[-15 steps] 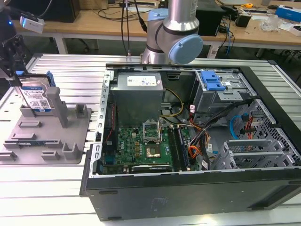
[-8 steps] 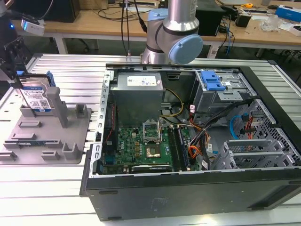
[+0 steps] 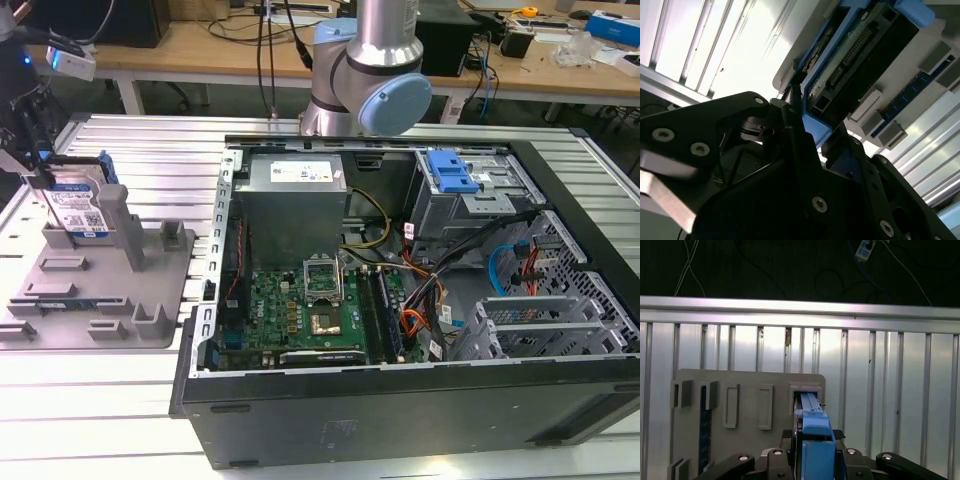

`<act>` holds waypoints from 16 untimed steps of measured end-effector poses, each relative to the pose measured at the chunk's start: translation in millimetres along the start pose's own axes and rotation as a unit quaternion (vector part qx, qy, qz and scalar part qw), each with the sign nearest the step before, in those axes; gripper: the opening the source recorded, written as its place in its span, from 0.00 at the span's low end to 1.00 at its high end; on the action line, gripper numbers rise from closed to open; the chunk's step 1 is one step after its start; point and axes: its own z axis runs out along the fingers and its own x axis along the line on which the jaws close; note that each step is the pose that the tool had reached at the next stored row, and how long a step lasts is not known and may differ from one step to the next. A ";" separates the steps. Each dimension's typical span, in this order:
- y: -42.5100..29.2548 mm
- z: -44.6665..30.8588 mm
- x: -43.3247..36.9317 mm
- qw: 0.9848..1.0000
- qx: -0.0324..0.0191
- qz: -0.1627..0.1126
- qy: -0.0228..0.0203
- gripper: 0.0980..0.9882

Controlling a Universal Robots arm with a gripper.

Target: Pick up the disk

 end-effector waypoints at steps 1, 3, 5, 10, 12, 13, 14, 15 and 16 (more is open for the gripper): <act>0.0 0.1 0.0 1.000 0.000 0.000 0.000 0.33; 0.0 0.2 0.0 1.000 0.000 0.000 0.000 0.33; 0.0 0.2 0.0 1.000 0.000 0.000 0.000 0.31; 0.0 0.3 0.0 1.000 0.000 0.000 0.000 0.30; 0.0 0.3 0.9 1.000 0.000 0.001 0.000 0.30; 0.0 -0.1 1.6 1.000 0.000 0.002 0.000 0.30; 0.1 -1.3 2.6 1.000 0.000 0.003 0.000 0.30; 0.1 -2.2 3.0 1.000 0.000 0.004 0.000 0.30; 0.2 -3.9 3.4 1.000 0.000 0.006 0.000 0.30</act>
